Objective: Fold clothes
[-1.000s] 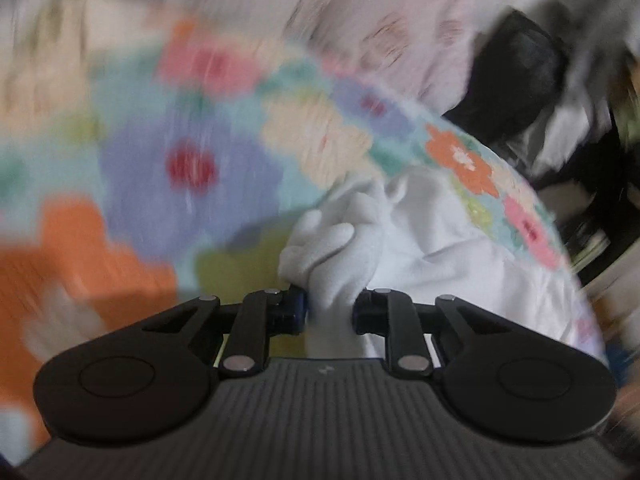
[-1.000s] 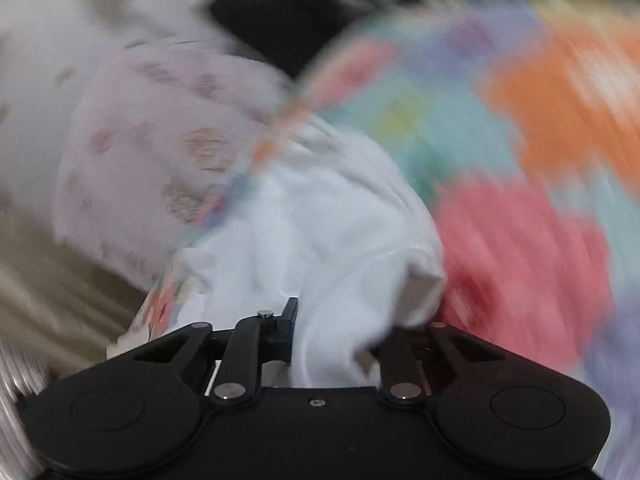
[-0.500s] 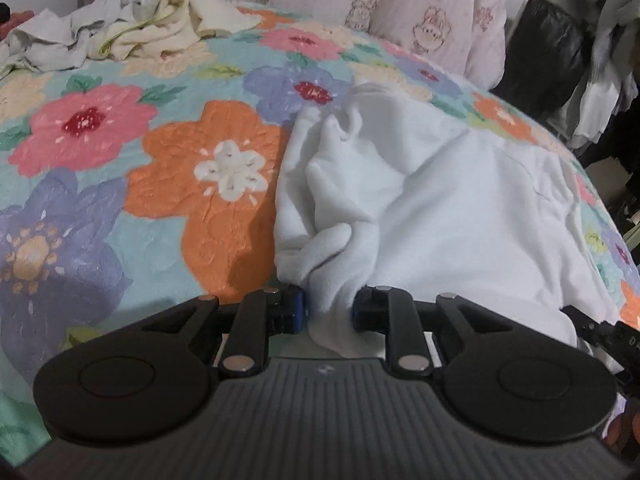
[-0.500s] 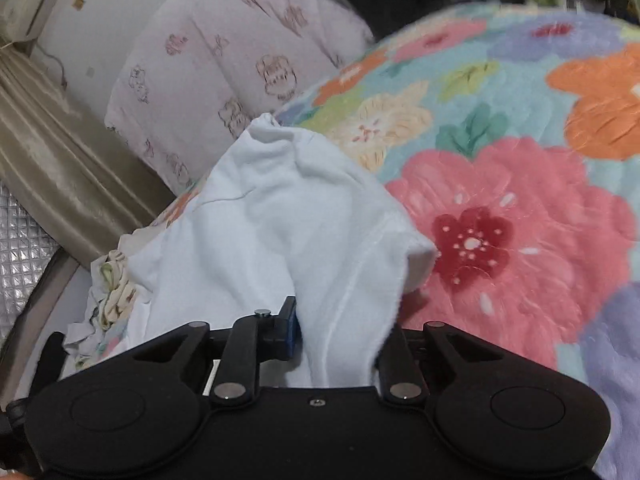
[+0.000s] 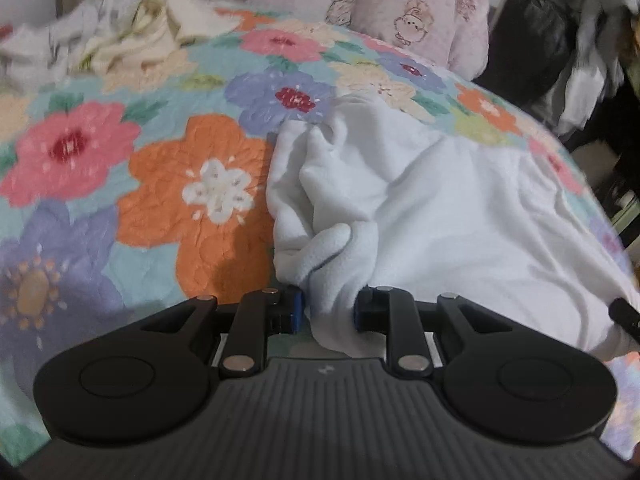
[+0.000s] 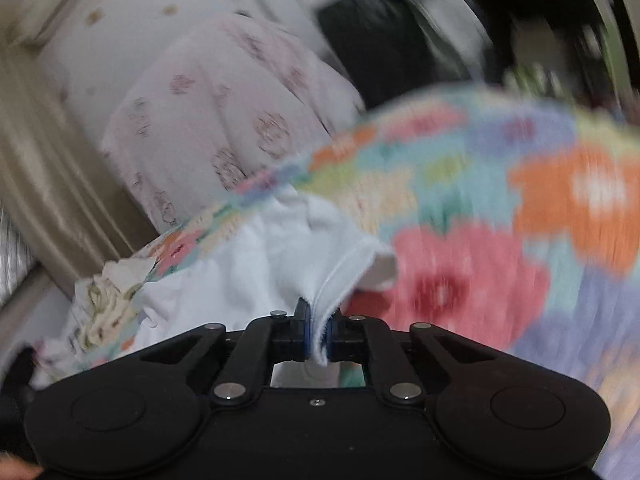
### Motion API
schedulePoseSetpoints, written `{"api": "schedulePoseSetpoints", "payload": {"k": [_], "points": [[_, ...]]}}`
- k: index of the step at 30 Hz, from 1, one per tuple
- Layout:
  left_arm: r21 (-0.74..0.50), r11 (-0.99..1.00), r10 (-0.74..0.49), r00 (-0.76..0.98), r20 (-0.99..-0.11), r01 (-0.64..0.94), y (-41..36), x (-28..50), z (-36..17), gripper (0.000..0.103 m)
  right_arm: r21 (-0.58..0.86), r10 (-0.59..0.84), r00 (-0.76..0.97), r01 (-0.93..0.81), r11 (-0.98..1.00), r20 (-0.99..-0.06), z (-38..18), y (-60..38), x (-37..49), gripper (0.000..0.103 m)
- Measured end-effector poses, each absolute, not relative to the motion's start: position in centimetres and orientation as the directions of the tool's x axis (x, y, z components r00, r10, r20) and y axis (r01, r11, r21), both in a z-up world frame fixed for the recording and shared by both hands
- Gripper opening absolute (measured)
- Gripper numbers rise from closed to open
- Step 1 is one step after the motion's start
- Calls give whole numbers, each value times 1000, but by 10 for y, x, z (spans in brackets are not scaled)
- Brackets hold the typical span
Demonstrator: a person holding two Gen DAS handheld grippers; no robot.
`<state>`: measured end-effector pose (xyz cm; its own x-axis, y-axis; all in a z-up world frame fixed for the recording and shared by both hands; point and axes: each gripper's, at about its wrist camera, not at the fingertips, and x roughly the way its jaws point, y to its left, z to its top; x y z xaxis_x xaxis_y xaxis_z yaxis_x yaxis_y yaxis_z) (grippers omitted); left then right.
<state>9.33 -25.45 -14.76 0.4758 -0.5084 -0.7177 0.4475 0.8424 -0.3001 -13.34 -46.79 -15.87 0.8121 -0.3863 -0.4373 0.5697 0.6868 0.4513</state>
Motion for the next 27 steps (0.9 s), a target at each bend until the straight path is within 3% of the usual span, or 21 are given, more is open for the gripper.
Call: {"api": "schedulePoseSetpoints", "payload": {"k": [10,13,18,27], "points": [[-334,843,-513,446,-733,421,-253,95,-162,22,295,-472,716,664,687,-514,-159,-479,-142,3],[-339,843,-514,441,-736,417,-252,96,-162,23,361,-437,731,655,664,-524,-163,-485,-149,3],[-346,840,-521,443,-729,418,-249,95,-154,23,309,-455,726,653,692,-515,-156,-478,-147,3],[-345,841,-511,406,-757,416,-239,88,-140,34,201,-552,578,778,596,-601,-166,-488,-151,3]]}}
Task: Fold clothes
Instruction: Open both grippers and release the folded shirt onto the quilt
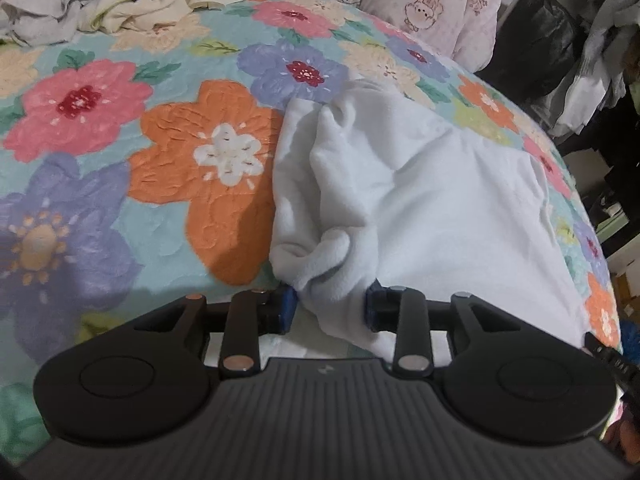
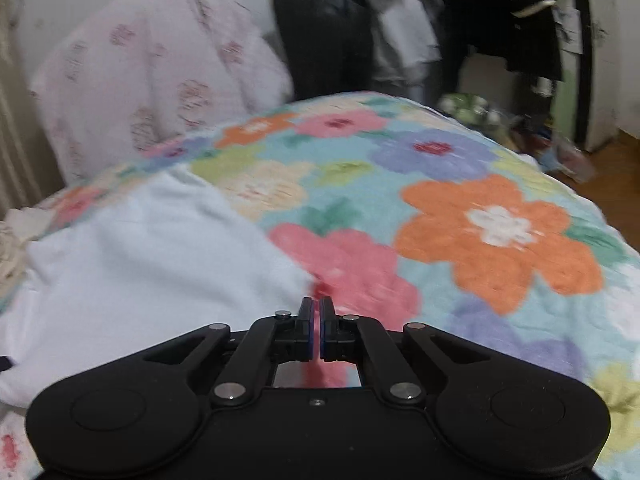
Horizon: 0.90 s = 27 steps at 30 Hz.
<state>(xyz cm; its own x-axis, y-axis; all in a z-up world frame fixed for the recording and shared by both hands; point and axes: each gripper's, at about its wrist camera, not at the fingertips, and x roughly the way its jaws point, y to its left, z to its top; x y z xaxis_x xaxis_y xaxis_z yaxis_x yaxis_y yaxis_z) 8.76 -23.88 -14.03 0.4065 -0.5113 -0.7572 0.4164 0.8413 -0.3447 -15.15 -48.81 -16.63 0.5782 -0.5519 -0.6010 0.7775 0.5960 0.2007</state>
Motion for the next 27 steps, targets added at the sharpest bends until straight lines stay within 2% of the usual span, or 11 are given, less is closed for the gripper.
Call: {"api": "schedulePoseSetpoints", "payload": {"k": [4,6,9,13,17,21,23,27], "points": [[-292,854,-479,432,-764,430,-232,76,-119,35,265,-554,611,771,579,-566,-150,-489,-160,18],[-254,863,-458,463,-759,437,-228,69,-107,35,272,-550,640,748,606,-536,-139,-485,-159,35],[-210,872,-440,520,-732,443,-221,57,-88,41,296,-508,699,692,659,-502,-130,-477,-153,48],[-186,865,-448,552,-704,465,-221,54,-71,42,322,-404,766,598,734,-500,-130,-466,-134,50],[-190,853,-474,569,-672,487,-228,53,-63,42,292,-314,783,522,801,-537,-135,-452,-107,51],[-223,827,-520,552,-652,515,-239,55,-72,47,252,-256,777,466,848,-576,-143,-441,-88,55],[-214,828,-509,534,-675,518,-246,59,-86,48,227,-240,762,451,863,-602,-152,-437,-80,56],[-102,869,-357,472,-806,484,-257,72,-129,50,177,-272,741,464,868,-614,-165,-433,-82,58]]}}
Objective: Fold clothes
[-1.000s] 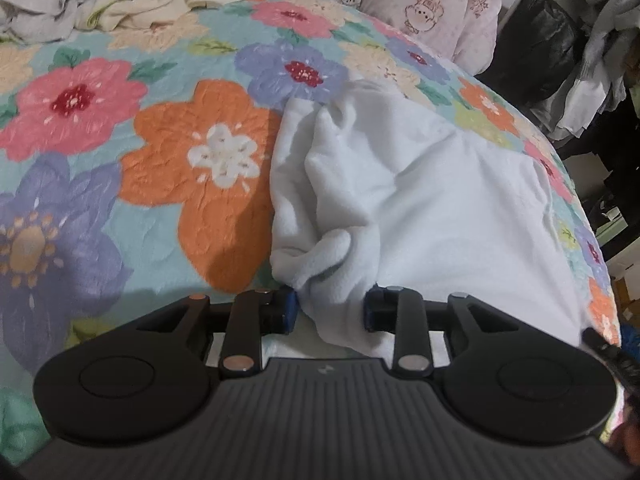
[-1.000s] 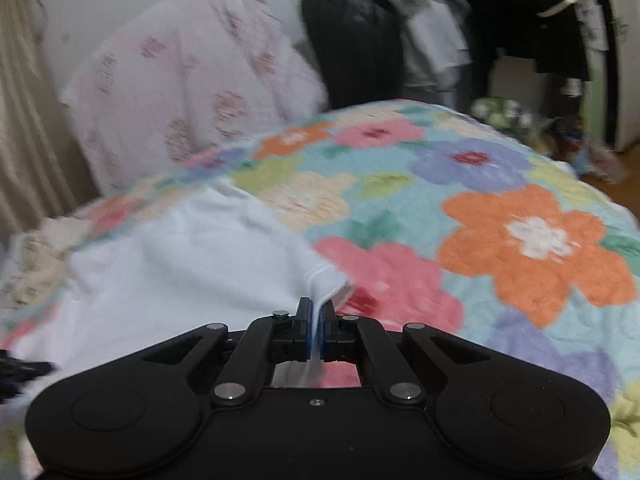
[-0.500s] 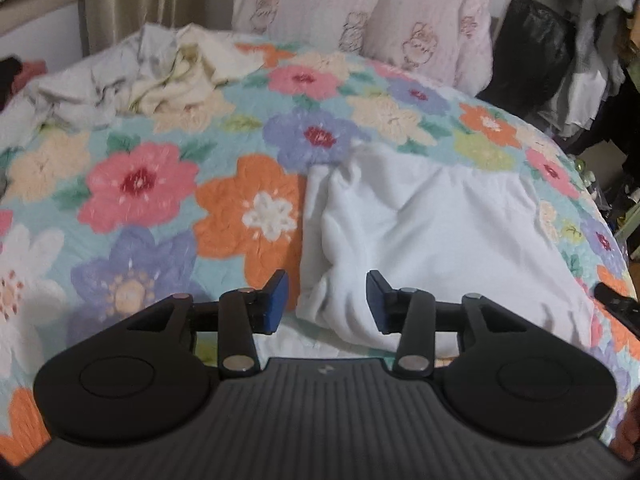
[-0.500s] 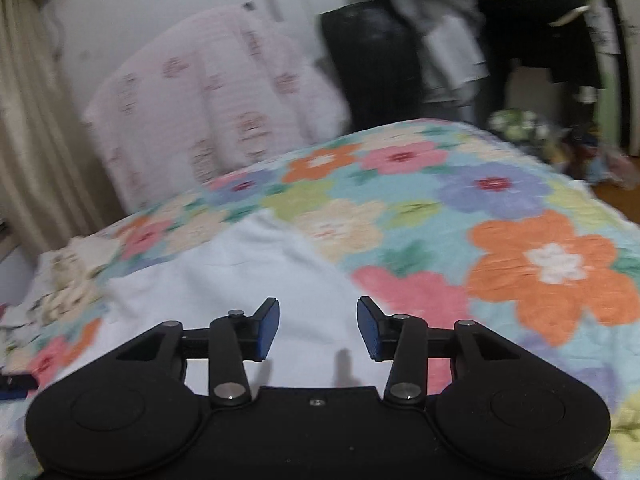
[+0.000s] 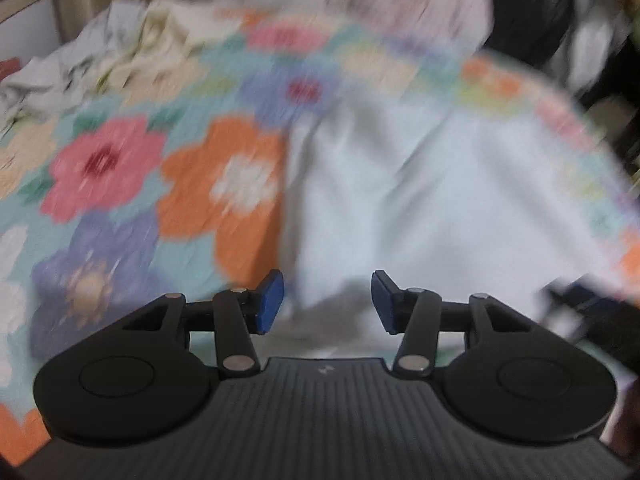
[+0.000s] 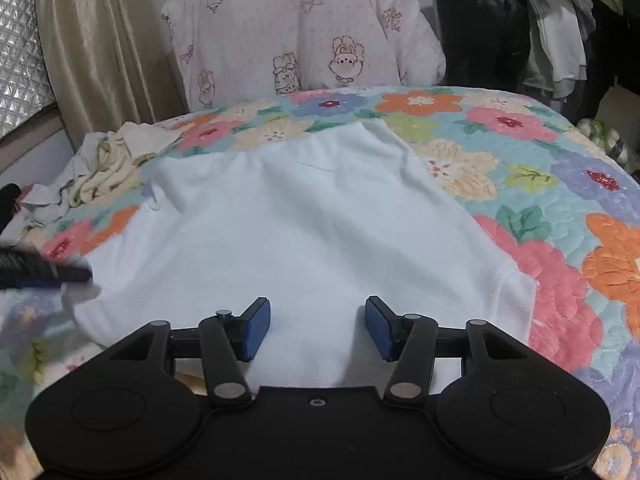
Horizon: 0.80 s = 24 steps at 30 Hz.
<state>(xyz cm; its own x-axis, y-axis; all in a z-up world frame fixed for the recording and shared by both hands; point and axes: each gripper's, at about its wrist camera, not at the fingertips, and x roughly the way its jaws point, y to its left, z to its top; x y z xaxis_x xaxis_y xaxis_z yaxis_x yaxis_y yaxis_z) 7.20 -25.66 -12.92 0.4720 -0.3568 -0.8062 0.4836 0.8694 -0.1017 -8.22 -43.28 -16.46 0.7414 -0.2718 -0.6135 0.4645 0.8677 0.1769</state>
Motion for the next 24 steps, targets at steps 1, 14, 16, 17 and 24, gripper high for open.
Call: {"api": "schedulePoseSetpoints", "payload": {"k": [1,14,16,17,24], "points": [[-112,869,-362,464,-809,482,-253,72,-136,55,177,-279,740,472,864,-612,-166,-433,-84,58],[-165,848,-437,488,-756,504,-233,71,-117,56,212,-323,682,577,789,-656,-177,-461,-101,66],[-180,840,-461,496,-736,513,-232,74,-107,56,212,-340,669,601,771,-661,-175,-465,-103,66],[-187,834,-473,499,-726,518,-231,75,-103,56,202,-355,660,613,763,-663,-174,-465,-103,66],[-183,795,-508,470,-722,578,-257,111,-94,57,262,-359,691,621,738,-627,-152,-487,-100,68]]}}
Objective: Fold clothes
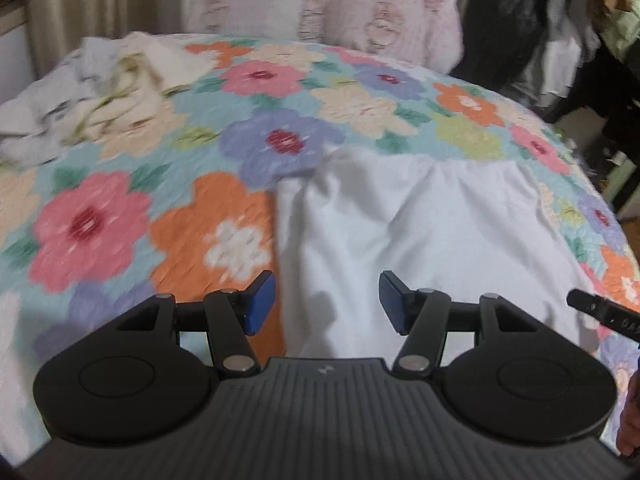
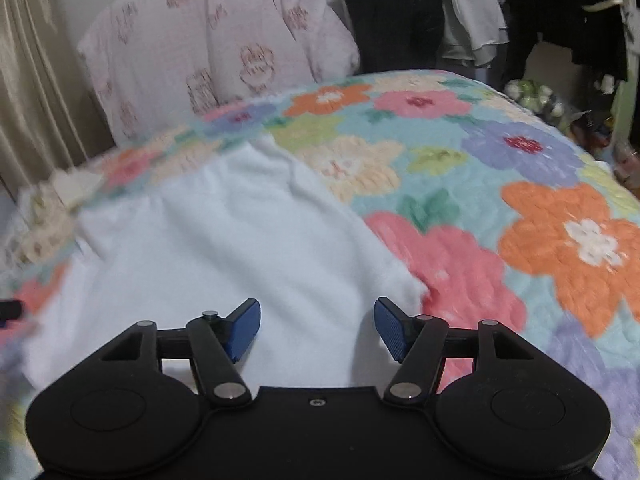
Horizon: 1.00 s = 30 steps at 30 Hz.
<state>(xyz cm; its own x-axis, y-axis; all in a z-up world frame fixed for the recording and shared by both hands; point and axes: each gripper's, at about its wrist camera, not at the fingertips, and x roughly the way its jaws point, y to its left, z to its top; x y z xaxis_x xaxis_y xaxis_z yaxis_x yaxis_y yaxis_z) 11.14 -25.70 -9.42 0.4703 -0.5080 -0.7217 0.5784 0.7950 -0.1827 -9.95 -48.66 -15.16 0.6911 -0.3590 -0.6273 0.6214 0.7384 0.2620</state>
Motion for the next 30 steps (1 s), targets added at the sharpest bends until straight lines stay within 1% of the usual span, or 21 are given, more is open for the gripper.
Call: {"api": "schedulePoseSetpoints", "payload": {"k": [3,4,5,8,9,11,13,16,19,21,22,23,24,25,26,28,30], "points": [[-197,777,-530,451,-718,598,-272,141,-100,57,320,-287,749,551,771,-597,-142,-497,-85,68],[-181,772,-524,450,-723,609,-278,149,-103,57,336,-262,765,526,781,-588,-139,-501,-80,68],[-163,767,-518,450,-727,620,-285,157,-105,57,339,-247,771,510,790,-587,-138,-506,-72,68],[-187,757,-528,417,-740,626,-297,186,-116,56,326,-208,776,470,820,-595,-136,-518,-47,68],[-178,756,-530,429,-732,630,-300,193,-117,56,314,-197,777,454,834,-598,-135,-521,-37,68],[-161,755,-534,454,-714,636,-306,208,-118,57,273,-211,775,443,854,-596,-131,-526,-22,68],[-223,727,-580,408,-705,649,-307,217,-122,57,230,-238,770,445,866,-592,-128,-532,-8,69],[-316,678,-648,337,-684,663,-308,232,-128,58,182,-267,741,463,868,-616,-130,-549,10,70],[-326,648,-666,305,-681,688,-318,236,-141,66,171,-272,721,477,862,-638,-139,-567,23,70],[-318,649,-661,305,-686,692,-326,241,-151,66,195,-256,715,482,854,-650,-147,-577,28,70],[-324,647,-662,299,-687,690,-330,243,-155,62,228,-222,727,465,855,-650,-152,-581,31,70],[-335,633,-673,282,-684,698,-333,245,-158,35,274,-173,747,433,859,-642,-158,-584,32,69],[-341,620,-677,260,-689,707,-336,244,-157,9,270,-174,760,421,866,-627,-160,-580,32,52],[-348,606,-680,238,-694,716,-339,242,-157,5,266,-175,772,409,873,-612,-161,-577,32,39],[-348,622,-672,250,-697,701,-339,241,-153,5,264,-177,784,399,878,-595,-162,-574,31,13],[-388,678,-649,261,-715,625,-332,242,-142,4,291,-220,820,418,861,-528,-154,-563,13,5],[-352,702,-629,309,-713,619,-330,243,-131,5,315,-268,837,447,837,-477,-146,-555,-2,5]]}}
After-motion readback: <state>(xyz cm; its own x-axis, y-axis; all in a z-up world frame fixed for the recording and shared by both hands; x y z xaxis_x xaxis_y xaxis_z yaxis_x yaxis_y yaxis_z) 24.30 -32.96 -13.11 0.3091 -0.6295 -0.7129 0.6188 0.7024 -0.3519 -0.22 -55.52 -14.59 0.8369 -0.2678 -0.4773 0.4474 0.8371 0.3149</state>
